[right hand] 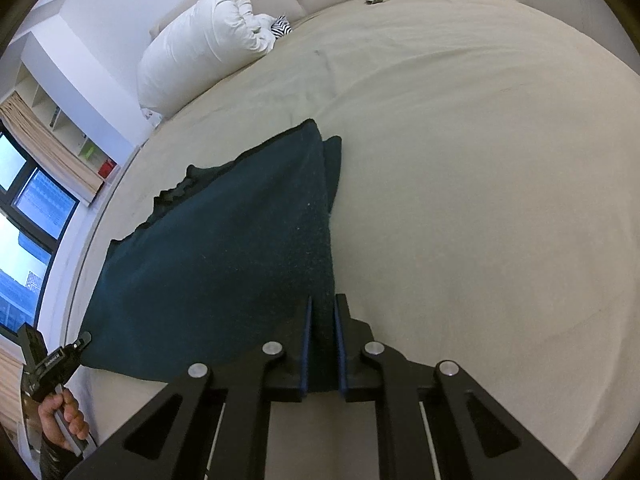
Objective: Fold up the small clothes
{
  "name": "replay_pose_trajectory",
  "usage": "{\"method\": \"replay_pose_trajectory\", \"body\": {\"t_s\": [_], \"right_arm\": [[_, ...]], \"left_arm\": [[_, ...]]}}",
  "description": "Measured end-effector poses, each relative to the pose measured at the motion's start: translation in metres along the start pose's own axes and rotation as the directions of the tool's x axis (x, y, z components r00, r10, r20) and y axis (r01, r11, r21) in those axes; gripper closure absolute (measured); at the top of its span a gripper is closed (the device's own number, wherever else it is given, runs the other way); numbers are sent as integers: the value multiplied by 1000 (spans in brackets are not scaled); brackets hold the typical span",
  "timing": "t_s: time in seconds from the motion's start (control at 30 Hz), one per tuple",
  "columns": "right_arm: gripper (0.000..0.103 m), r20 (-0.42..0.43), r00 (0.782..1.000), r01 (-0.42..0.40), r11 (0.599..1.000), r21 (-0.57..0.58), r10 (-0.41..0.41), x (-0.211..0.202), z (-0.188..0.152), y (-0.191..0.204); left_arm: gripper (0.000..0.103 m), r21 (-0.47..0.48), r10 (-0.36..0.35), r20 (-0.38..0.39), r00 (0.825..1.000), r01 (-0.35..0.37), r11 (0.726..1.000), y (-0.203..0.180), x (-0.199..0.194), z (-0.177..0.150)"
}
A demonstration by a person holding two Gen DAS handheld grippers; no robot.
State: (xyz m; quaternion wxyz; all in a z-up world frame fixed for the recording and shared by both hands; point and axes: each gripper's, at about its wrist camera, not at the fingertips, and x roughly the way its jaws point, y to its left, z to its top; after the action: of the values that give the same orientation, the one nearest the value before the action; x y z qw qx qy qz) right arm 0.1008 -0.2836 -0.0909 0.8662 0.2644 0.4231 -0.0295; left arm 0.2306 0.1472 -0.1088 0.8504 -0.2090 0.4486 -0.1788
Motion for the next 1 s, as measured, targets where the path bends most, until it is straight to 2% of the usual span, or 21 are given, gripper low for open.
{"method": "replay_pose_trajectory", "body": {"t_s": [0.17, 0.27, 0.4, 0.57, 0.6, 0.7, 0.87, 1.0], "right_arm": [[92, -10, 1000, 15, 1000, 4, -15, 5, -4, -4], [93, 2, 1000, 7, 1000, 9, -7, 2, -5, -2], [92, 69, 998, 12, 994, -106, -5, -11, -1, 21], [92, 64, 998, -6, 997, -74, 10, -8, 4, 12], [92, 50, 999, 2, 997, -72, 2, -3, 2, 9], [92, 14, 1000, 12, 999, -34, -11, 8, -7, -6], [93, 53, 999, 5, 1000, -21, -4, 0, -11, -7], [93, 122, 993, 17, 994, -111, -3, -17, -11, 10]], "left_arm": [[94, -27, -5, -22, 1000, 5, 1000, 9, 9, -2], [94, -35, -37, 2, 999, 37, 999, 12, 5, -2], [94, -4, -21, 47, 999, 21, 1000, 9, -4, 0], [95, 98, 18, 124, 992, -30, 995, -9, -20, 4], [98, 116, 38, 115, 993, -51, 992, -11, -18, 3], [99, 94, 64, 83, 994, -72, 993, 0, -9, -2], [100, 70, 71, 82, 994, -77, 995, 12, -9, -8], [100, 73, 66, 98, 993, -74, 995, 10, -12, -8]]}}
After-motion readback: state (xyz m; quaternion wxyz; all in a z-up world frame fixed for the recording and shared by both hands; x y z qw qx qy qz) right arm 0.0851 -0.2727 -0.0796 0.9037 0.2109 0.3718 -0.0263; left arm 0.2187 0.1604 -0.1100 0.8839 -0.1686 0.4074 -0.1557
